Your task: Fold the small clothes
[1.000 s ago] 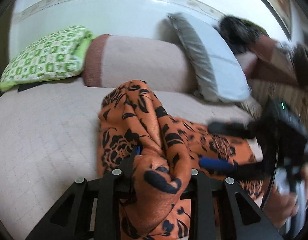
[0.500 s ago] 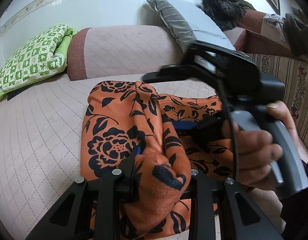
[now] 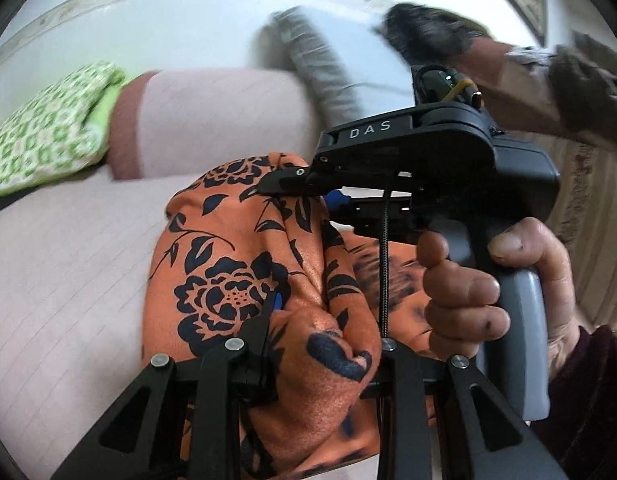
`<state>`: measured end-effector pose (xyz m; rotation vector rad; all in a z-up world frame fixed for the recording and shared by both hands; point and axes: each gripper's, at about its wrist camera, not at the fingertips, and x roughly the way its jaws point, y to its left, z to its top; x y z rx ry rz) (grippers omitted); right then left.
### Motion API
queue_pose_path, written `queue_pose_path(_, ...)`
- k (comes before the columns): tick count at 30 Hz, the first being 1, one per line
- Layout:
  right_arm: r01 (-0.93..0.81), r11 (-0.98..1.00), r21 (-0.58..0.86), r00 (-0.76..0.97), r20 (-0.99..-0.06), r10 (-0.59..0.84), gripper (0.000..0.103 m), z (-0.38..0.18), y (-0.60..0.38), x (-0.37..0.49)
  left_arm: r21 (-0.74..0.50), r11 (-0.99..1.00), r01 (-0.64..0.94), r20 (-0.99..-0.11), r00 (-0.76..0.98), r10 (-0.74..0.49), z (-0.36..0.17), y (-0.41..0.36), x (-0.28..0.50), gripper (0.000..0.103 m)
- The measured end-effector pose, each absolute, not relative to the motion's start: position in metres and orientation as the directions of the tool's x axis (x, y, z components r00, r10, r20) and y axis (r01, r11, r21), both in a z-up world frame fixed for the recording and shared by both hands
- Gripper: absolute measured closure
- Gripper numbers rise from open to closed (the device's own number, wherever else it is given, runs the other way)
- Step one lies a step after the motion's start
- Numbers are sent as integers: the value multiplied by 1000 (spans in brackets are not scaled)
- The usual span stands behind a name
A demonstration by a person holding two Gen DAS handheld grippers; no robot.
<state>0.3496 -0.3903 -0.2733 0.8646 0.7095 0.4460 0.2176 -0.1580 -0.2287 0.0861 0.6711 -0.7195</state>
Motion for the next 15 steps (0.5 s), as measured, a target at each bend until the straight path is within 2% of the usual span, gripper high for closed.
queue_pose_path(2,-77,587,806,714,-367,597,88,-266,-412,334,-165,725,669,-576,531,-622,-223,-178,208,73)
queue_pose_path(7,-14,642,766,758,-411,507,88,-268,-472,297,-235,649,724,-591,424,-686,-232,-234,193,73)
queue_pose_path(12,92,630,771,766,-459,451,88,-303,-523,279,-276,629,727,-641,348,-684,-258,-283,188,73)
queue_pose_path(15,131,596,792,744,-476,469,88,-330,-550,274,-260,618,742,-682,311,-661,-275,-301,188,73)
